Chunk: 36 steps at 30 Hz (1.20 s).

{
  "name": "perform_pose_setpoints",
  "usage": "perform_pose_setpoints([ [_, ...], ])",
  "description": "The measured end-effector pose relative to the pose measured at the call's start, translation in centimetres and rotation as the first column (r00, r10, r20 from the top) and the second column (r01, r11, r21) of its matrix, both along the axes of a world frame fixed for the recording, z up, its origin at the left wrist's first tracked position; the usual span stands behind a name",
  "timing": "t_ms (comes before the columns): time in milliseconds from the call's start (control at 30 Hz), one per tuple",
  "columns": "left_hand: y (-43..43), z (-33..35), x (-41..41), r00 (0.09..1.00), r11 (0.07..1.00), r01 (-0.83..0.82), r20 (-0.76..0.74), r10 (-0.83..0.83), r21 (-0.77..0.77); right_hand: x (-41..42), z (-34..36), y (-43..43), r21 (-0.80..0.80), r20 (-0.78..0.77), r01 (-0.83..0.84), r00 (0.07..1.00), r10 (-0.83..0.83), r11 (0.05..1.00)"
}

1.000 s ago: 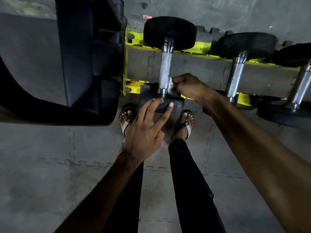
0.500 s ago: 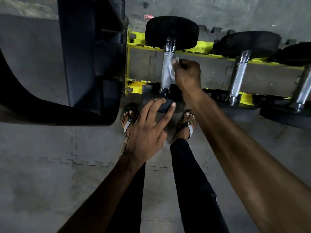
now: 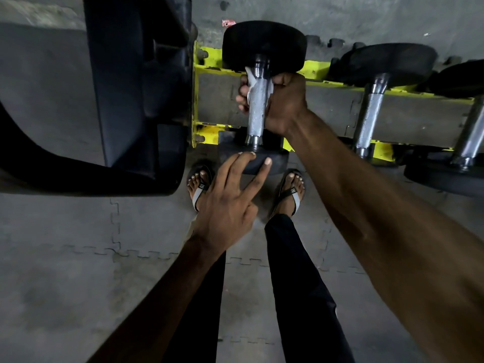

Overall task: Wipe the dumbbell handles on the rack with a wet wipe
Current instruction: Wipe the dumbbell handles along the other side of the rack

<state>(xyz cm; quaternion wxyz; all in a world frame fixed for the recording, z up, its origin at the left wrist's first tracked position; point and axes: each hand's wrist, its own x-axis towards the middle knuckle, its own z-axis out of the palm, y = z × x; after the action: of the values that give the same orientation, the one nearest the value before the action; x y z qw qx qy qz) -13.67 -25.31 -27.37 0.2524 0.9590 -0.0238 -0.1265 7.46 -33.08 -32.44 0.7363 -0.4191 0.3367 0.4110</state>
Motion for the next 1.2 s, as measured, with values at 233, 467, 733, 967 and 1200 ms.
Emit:
perform_pose_setpoints([
  [233, -0.1, 0.0, 0.0, 1.000, 1.000, -0.015, 0.004, 0.015, -0.007, -0.5, 0.1, 0.1, -0.350, 0.138, 0.089, 0.990, -0.043, 0.932],
  [467, 0.1, -0.2, -0.1, 1.000, 1.000, 0.001, 0.011, -0.001, 0.005, -2.0, -0.3, 0.1, -0.826, 0.388, 0.173, 0.866, 0.317, 0.537],
  [733, 0.4, 0.0, -0.1, 1.000, 0.999, 0.005, -0.022, -0.006, -0.031, -2.3, 1.9, 1.2, -0.945, 0.324, 0.240, 0.780, 0.536, 0.221],
  [967, 0.2, 0.1, 0.0, 1.000, 1.000, 0.000, -0.007, 0.000, -0.026, -2.2, 2.5, -0.8, -0.992, 0.086, -0.018, 0.651, 0.754, 0.129],
  [1200, 0.2, 0.4, 0.1, 1.000, 1.000, 0.003, -0.028, -0.003, 0.002, -6.3, 1.2, -3.5, -0.946, 0.004, -0.265, 0.566, 0.825, 0.187],
])
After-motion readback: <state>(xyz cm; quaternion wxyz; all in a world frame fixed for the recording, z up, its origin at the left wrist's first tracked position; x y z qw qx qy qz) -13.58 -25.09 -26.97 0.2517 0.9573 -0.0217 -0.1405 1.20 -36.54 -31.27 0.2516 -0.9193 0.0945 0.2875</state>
